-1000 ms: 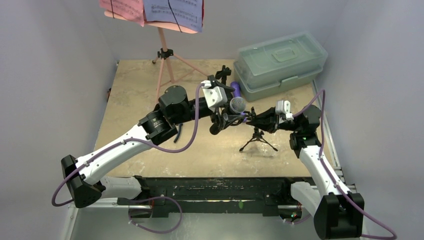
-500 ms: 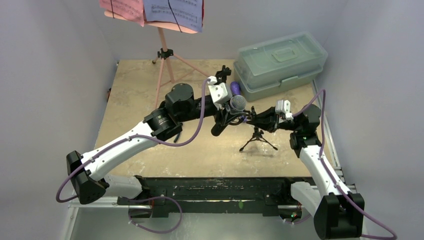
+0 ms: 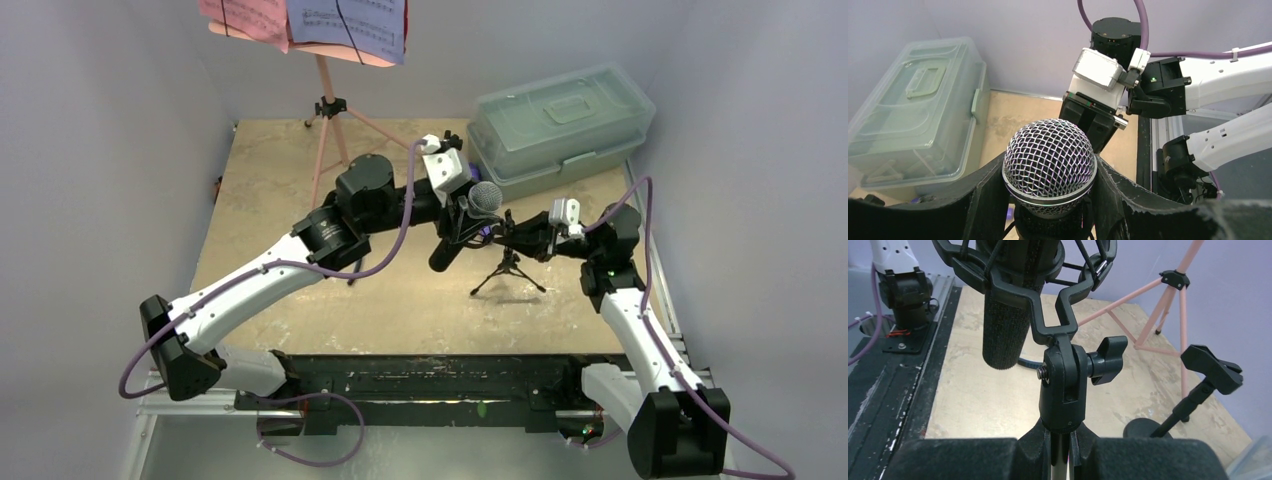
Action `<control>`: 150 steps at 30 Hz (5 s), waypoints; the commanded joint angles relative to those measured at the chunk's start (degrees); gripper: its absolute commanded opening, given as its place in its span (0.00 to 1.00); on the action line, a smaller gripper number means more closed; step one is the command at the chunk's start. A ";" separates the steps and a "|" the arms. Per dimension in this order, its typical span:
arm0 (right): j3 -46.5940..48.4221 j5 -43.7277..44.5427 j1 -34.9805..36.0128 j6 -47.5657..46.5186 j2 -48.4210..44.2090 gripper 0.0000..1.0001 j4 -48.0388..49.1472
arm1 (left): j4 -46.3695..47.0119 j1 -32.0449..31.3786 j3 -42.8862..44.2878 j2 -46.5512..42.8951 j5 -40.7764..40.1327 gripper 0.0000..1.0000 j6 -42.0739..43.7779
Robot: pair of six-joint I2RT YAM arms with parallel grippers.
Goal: Pack up the instrument practice props
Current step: Remove the microphone from the microphone stand, then place the microphone at the center of the board.
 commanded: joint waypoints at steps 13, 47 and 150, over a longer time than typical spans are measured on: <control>3.45 1.07 0.44 -6.87 -2.44 0.00 -9.20 | 3.29 0.11 19.18 8.54 -1.42 0.12 7.40; 11.09 15.15 3.07 -15.51 -0.96 0.00 -25.18 | 29.99 -0.33 23.49 7.33 -2.54 0.05 8.03; 11.52 3.42 -8.76 -7.52 -1.92 0.00 -22.03 | 18.84 12.28 2.58 44.26 -36.66 0.81 -53.30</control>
